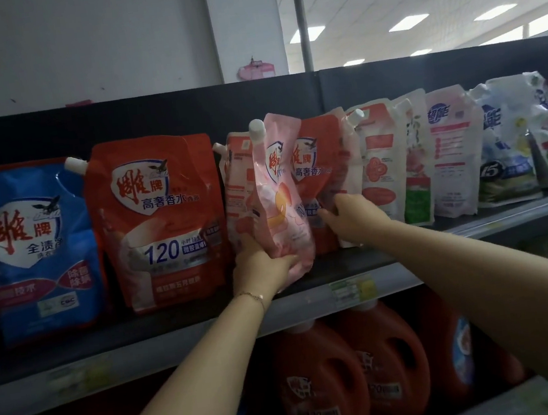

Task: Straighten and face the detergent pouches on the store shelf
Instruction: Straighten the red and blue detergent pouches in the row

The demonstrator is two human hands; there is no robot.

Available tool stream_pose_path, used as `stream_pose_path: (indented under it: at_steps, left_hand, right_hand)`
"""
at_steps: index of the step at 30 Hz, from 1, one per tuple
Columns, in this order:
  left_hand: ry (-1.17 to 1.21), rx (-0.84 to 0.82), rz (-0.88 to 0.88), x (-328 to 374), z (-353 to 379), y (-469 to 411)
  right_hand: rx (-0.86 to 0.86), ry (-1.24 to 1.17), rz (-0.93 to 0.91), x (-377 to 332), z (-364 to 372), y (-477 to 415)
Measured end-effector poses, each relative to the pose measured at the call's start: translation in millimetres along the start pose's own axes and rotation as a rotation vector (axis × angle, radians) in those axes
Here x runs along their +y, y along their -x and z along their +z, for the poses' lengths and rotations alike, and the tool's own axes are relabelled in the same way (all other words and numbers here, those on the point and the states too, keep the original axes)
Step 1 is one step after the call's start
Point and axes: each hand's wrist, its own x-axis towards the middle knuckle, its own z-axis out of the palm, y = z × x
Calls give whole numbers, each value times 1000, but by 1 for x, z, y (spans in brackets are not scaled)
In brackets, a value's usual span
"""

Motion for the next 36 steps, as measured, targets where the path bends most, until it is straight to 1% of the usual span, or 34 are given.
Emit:
stream_pose_path:
  at_steps: [2,5,9,12,16,19,25,28,36]
  left_hand:
    - [47,27,-1,-4,5,1]
    - [38,35,31,-10,9,-1]
    - [96,-7,53,-16,9,-6]
    - [83,9,64,-19,11,-6]
    - [-18,23,56,-16,14,-5]
    - [-56,19,51,-18,16,-8]
    - [-106,66,66,-21,19,-11]
    - [-87,60,58,-19,19,-11]
    - [-66,7,41,-14,16,-5]
  right_hand:
    - [-11,-12,27,6,6,-12]
    - [-15,10,37,7,20,-22]
    - [94,86,61,0,31,-25]
    - [120,75,34,-4,38,-27]
    - [187,125,-63,-4,46,-26]
    - [257,166,-179,-1,46,-28]
    - [535,150,-327,0,35,-35]
    - [647,136,-391,-2,30,-35]
    - [762,186,-535,-9,17,-12]
